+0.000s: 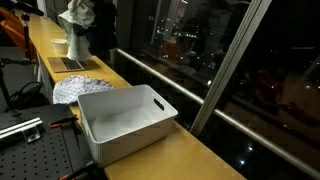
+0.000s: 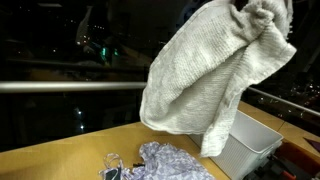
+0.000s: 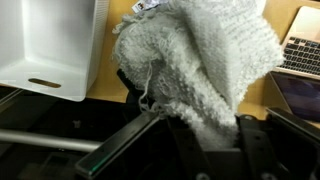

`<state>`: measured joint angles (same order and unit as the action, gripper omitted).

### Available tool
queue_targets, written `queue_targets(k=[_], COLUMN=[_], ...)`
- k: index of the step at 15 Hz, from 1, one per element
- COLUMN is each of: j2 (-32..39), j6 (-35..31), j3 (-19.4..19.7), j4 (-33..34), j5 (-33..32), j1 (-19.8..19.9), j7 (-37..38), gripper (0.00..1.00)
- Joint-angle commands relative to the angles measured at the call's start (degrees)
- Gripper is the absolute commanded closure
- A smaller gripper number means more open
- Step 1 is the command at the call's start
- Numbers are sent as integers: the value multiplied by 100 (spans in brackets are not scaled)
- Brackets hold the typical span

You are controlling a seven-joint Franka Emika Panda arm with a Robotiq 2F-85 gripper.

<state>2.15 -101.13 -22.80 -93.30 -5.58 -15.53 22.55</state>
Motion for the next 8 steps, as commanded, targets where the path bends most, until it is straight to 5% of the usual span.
queue_targets(k=[1,4,5,8], j2=[872,1238,1329,1539], j6=[126,122,128,208], j3=[117,253,280,337], j4=[785,925,947,1046], j5=[-71,185,284,396], j1=[-344,-459,-485,-577], j7=[-54,-209,-243,-285], gripper=[94,94,49,35])
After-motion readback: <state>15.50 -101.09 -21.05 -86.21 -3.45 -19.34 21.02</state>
